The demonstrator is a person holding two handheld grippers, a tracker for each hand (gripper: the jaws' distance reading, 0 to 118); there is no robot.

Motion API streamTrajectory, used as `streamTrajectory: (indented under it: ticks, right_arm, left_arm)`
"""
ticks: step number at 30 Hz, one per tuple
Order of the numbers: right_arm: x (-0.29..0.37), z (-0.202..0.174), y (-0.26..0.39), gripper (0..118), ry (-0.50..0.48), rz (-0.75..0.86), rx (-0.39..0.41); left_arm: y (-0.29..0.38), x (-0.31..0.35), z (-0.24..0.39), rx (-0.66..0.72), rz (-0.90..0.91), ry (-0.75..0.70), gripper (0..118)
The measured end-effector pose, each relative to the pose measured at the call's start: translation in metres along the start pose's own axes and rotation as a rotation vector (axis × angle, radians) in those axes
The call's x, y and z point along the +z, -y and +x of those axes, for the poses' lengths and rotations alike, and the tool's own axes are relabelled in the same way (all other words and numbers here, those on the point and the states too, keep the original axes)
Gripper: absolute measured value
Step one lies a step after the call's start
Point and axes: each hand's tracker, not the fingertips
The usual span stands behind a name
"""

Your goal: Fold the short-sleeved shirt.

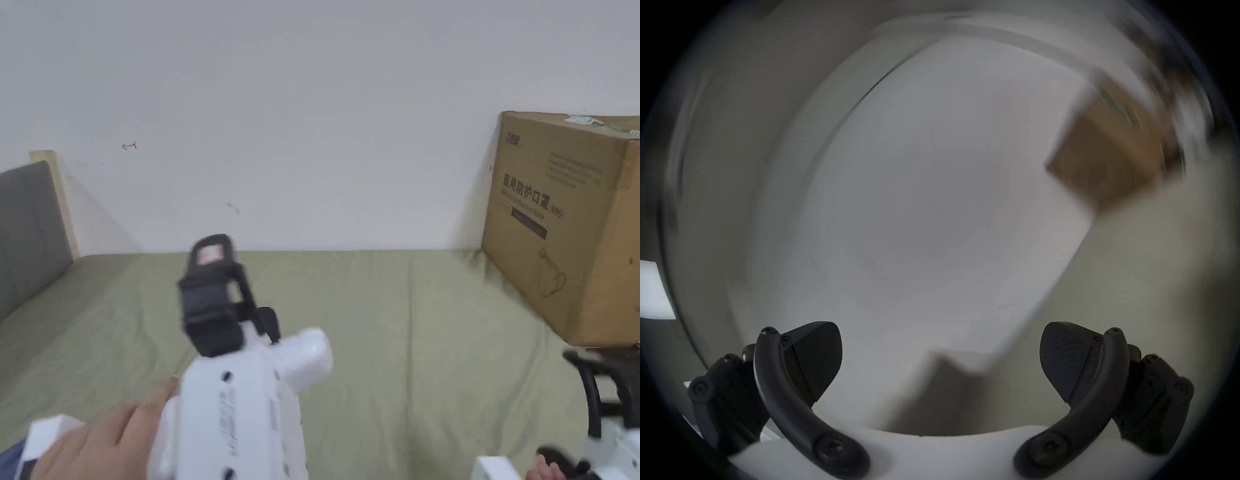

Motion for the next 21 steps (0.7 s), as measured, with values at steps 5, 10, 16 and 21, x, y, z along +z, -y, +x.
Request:
streamTrajectory:
  ticks: [5,10,16,21]
  right_arm:
    - [-0.001,0.047,-0.014,118,0.149,0.010,0.047]
    - [0.002,-0.039,0.022,118,-0.046,0.044,0.577]
    - [0.025,-0.066,0.147,118,-0.128,0.367,2.053]
    - [0.033,-0.046,0.156,118,-0.196,0.279,2.039]
  left_arm:
    - [0.006,-0.004,-0.034,0.481,-0.023,0.239,118]
    - [0.059,-0.032,-0.082,1.371,-0.227,0.601,118]
    - [0.094,-0.011,-0.069,1.785,-0.336,0.523,118]
    - [0.088,0.008,-0.061,1.677,-0.411,0.441,118]
